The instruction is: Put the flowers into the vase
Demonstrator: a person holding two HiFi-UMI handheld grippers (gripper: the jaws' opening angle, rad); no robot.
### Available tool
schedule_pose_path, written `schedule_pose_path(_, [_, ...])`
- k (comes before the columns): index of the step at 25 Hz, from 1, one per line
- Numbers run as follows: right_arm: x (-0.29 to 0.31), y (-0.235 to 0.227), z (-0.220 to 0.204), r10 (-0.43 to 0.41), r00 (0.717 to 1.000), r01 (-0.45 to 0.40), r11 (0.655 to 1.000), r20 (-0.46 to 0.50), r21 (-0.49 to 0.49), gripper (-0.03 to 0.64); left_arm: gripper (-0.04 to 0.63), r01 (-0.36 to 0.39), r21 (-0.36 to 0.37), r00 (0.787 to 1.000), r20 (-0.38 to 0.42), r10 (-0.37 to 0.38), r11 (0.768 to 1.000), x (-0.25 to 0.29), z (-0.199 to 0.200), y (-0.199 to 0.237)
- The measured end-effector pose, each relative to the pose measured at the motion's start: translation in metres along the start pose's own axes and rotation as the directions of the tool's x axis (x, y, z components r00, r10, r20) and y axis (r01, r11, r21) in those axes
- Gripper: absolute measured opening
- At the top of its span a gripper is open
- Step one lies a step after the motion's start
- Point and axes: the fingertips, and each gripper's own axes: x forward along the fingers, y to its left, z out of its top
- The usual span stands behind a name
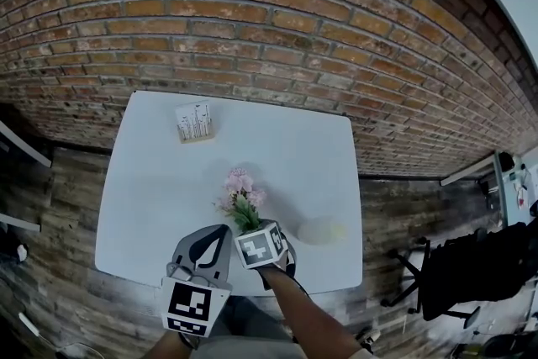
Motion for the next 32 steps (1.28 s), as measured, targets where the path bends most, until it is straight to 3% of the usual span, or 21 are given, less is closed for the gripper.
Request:
schedule_pose_path(11, [-0.023,0.005,0.008,-0.033,0.996,0.042,0.993,0.081,-0.111,0.052,0.009,-0.006,0.01,1.0,0.022,0.006,1.0,-0.012,0.006,-0.009])
schedule_pose_path(20, [-0.057,0.007,0.018,-0.014,0.974,0.035,0.995,0.224,-0.089,0.051,0.009,-0.043,0.021,0.998,0.044,0.042,0.999,-0.028,0.011,-0.009])
schedule_pose_path(25, [-0.091,0.004,0.03,-0.006,0.925,0.022,0.999,0.38,-0.036,0.051,0.009,-0.054,0.025,0.997,0.058,0.053,0.998,-0.034,0.015,-0.014])
schedule_pose_path(32, [-0.151,-0.004,0.048,0.002,0.796,-0.014,1.0,0.606,0.016,0.051,0.009,-0.047,0.041,0.996,0.081,0.044,0.998,-0.037,0.023,-0.028])
